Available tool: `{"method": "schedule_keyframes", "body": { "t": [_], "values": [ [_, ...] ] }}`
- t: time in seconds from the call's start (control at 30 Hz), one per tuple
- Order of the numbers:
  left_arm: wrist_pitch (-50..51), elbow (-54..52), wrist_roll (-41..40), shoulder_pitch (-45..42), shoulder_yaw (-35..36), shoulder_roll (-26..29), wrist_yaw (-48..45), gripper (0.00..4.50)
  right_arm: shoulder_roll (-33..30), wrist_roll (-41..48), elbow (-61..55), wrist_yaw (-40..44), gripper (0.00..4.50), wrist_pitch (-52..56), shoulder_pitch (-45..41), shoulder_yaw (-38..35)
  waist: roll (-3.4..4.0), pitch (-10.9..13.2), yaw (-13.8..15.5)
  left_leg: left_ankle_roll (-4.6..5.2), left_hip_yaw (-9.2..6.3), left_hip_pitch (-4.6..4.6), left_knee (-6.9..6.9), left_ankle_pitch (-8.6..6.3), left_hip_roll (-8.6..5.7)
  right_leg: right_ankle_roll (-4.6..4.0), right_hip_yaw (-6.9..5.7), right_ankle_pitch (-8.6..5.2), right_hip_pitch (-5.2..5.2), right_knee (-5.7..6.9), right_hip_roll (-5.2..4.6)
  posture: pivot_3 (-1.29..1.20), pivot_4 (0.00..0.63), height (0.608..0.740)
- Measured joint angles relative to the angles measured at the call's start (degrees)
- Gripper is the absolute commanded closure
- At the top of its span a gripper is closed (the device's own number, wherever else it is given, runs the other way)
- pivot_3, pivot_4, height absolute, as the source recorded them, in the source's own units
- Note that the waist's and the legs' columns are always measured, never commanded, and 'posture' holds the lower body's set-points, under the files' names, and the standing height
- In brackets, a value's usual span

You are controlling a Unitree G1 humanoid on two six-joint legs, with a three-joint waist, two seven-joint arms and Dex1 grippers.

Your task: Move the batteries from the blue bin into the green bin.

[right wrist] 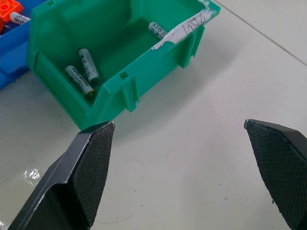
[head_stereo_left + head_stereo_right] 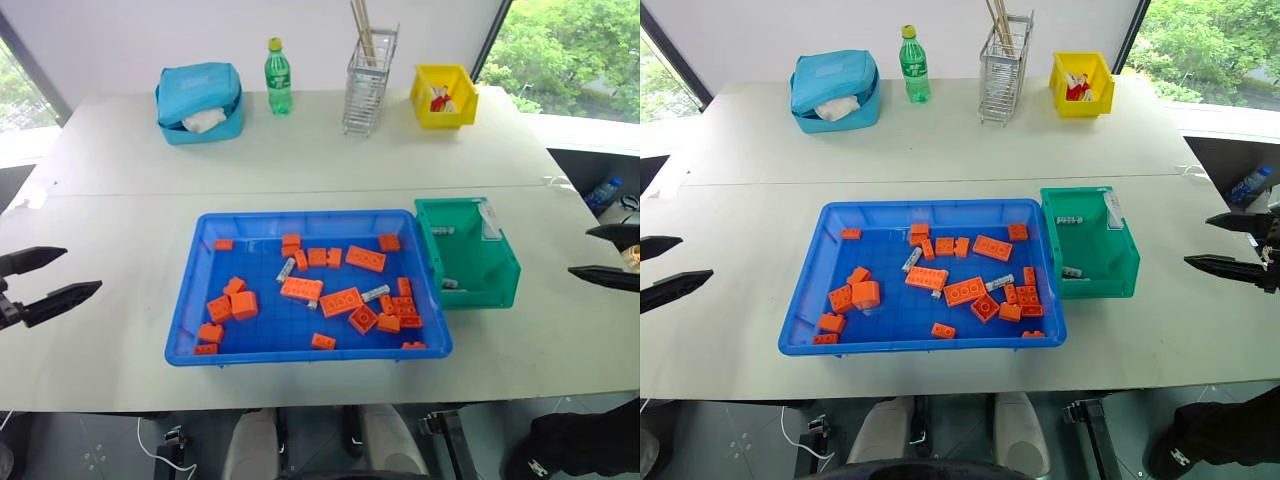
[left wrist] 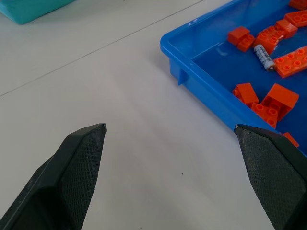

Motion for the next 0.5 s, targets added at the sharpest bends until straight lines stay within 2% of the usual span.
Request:
{"method": "schedule_keyframes", "body": {
  "t": [0.5],
  "values": [
    [1.39, -0.34, -0.06, -0.51, -0.02, -0.08, 0.56, 0.0, 0.49, -0.29, 2.23, 0.2, 0.04, -1.64, -0.05, 0.05, 0.0, 0.0, 0.03, 0.01, 0.06, 0.01, 0.01, 0.01, -0.03, 0.01, 0.02, 0.0, 0.01, 0.05, 0.01, 0.0, 0.15, 0.736]
  ]
}}
